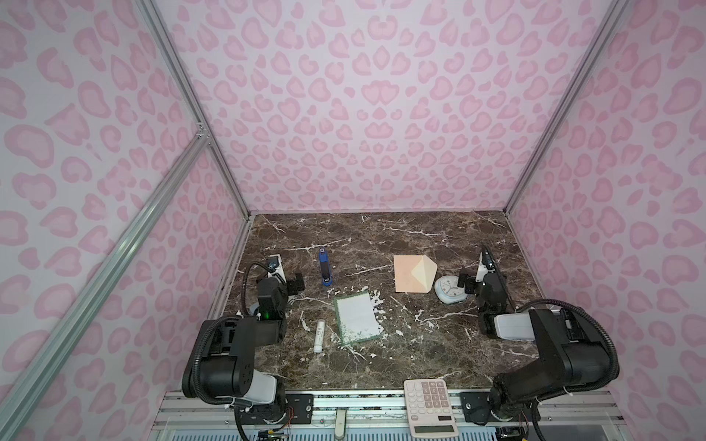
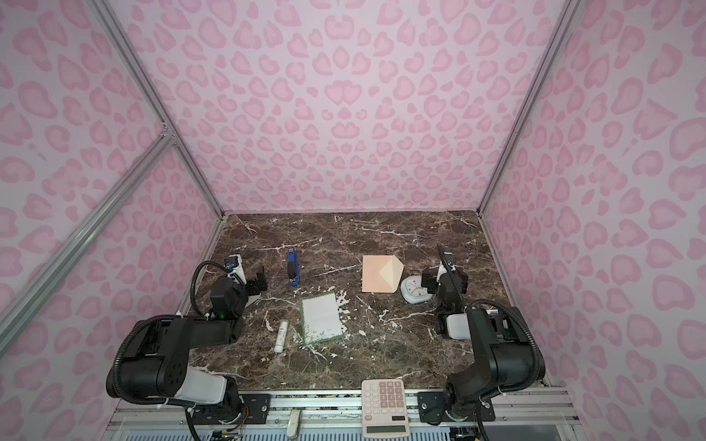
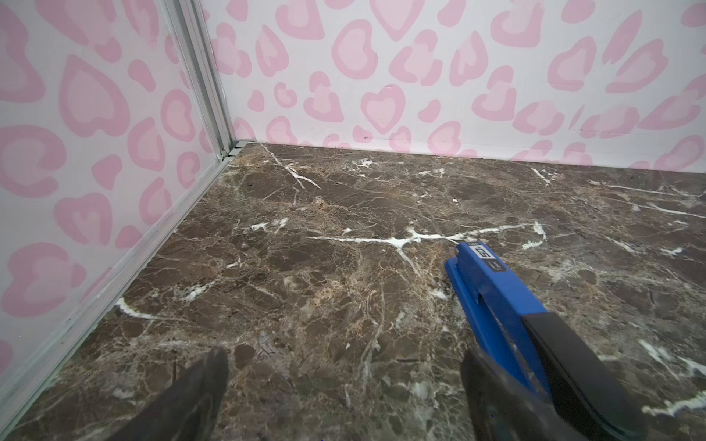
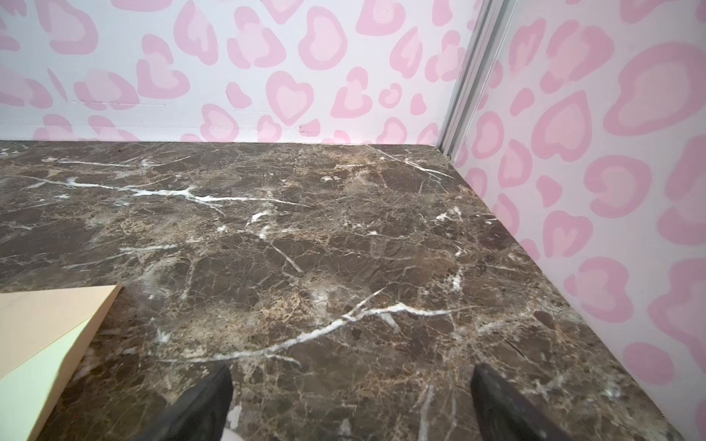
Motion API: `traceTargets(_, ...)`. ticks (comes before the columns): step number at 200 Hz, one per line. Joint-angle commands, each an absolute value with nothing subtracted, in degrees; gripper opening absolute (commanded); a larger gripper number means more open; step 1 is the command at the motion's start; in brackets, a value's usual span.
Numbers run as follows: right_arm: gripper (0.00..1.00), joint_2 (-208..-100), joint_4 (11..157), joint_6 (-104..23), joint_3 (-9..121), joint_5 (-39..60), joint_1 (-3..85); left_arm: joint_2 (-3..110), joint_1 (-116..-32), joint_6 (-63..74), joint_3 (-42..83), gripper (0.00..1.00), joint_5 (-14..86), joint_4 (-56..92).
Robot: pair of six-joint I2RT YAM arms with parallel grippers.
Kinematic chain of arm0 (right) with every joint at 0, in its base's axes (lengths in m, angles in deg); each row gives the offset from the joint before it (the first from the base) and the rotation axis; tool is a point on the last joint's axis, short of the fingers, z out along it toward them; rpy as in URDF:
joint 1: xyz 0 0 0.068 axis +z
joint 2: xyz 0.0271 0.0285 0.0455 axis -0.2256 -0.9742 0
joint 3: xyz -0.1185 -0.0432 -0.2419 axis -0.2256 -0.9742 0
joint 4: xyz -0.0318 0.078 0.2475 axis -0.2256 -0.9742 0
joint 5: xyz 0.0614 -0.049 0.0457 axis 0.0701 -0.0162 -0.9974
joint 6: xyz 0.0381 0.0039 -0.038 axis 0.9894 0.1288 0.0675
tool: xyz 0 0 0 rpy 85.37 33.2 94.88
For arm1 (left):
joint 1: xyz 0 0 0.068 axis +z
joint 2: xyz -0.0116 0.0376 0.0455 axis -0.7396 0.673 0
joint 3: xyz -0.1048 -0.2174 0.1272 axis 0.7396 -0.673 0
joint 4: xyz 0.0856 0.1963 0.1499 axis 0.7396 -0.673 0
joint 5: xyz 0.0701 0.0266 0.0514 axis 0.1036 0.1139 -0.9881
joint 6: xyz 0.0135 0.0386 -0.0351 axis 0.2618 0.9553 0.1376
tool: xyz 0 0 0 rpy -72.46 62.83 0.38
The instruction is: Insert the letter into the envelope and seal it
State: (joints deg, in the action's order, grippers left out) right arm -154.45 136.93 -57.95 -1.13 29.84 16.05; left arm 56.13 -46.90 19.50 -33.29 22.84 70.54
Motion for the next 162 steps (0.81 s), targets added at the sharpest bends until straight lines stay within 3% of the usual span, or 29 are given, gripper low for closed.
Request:
traceTargets(1,1.0,-154.5,137.7,-58.0,-0.9,30.0,16.0,56.2,-46.8,19.9,-32.8,0.97,23.1,71.4)
traceTargets(162,1.0,-154.5,137.4,-57.6,-0.7,29.4,15.7,56.1,-46.8,19.8,-32.9,0.98,23.3,71.5)
